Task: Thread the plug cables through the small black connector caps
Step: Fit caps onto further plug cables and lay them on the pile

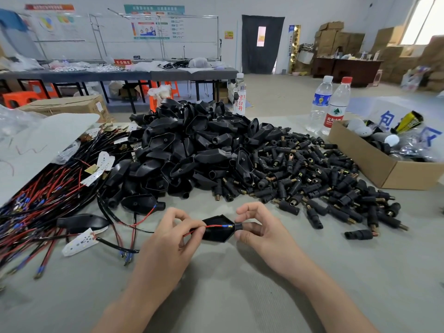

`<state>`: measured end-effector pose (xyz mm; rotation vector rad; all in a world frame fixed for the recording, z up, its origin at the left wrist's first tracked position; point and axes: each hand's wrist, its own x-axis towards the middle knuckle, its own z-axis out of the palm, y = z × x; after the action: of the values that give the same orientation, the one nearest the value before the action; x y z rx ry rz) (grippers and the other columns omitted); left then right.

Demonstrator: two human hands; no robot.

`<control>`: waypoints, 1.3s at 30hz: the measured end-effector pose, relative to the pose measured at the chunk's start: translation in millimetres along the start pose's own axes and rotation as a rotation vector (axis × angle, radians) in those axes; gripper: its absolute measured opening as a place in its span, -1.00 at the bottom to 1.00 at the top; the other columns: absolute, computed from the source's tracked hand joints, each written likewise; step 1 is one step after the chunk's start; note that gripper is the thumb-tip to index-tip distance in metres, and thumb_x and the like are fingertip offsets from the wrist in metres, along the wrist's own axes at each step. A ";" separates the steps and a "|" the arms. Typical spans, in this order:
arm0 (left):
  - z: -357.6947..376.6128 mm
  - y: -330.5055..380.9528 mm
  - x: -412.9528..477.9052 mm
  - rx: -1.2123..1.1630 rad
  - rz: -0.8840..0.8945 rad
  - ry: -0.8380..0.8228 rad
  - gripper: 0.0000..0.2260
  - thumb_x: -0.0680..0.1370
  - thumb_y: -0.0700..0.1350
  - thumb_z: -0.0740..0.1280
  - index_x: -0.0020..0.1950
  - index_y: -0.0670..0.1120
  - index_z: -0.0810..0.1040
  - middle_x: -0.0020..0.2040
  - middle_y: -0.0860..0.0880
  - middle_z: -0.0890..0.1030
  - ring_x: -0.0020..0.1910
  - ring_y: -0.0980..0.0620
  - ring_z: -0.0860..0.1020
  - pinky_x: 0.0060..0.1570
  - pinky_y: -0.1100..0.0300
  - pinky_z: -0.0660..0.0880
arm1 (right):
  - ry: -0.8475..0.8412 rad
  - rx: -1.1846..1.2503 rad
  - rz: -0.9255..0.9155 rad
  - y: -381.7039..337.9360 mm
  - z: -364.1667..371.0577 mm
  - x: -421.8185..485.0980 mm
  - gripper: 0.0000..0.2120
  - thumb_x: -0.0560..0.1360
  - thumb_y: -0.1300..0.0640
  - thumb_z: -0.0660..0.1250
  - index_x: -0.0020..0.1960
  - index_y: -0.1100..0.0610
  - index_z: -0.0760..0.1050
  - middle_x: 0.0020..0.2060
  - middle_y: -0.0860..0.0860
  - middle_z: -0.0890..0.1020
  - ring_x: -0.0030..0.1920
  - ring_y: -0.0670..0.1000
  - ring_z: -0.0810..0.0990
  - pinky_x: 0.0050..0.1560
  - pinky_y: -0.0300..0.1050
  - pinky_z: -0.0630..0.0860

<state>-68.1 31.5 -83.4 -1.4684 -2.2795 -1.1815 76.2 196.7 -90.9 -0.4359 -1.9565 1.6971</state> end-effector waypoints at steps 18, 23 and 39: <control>7.2 0.7 -1.9 -0.040 0.017 0.011 -0.96 0.56 -0.02 0.41 -0.08 0.10 0.64 -0.09 0.19 0.42 -0.35 0.16 0.45 -0.38 0.22 0.44 | -0.008 -0.026 -0.022 -0.5 7.2 -1.4 -0.61 0.48 0.27 0.47 0.03 -0.22 0.52 -0.02 -0.13 0.65 -0.08 -0.06 0.67 0.06 -0.08 0.58; 10.3 -1.5 -1.9 -0.083 -0.041 -0.040 -0.93 0.56 -0.03 0.40 -0.09 0.15 0.63 -0.08 0.20 0.48 -0.13 0.19 0.55 -0.21 0.23 0.47 | -0.028 -0.046 -0.009 -0.4 8.2 -1.0 -0.63 0.53 0.26 0.41 0.08 -0.22 0.54 0.05 -0.14 0.70 -0.01 -0.06 0.67 0.13 -0.14 0.57; 10.0 -2.2 -3.1 -0.022 0.012 -0.098 -0.72 0.58 0.22 0.22 0.14 0.13 0.60 0.02 0.25 0.49 -0.02 0.24 0.53 -0.11 0.26 0.49 | 0.040 -0.119 0.023 -0.4 6.2 -2.4 -0.71 0.55 0.27 0.41 0.00 -0.15 0.65 -0.13 -0.11 0.68 -0.11 -0.06 0.65 -0.02 -0.25 0.55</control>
<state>-65.8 35.9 -92.9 -1.5787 -2.3243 -1.1594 74.8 190.2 -91.5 -0.5329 -2.0372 1.5792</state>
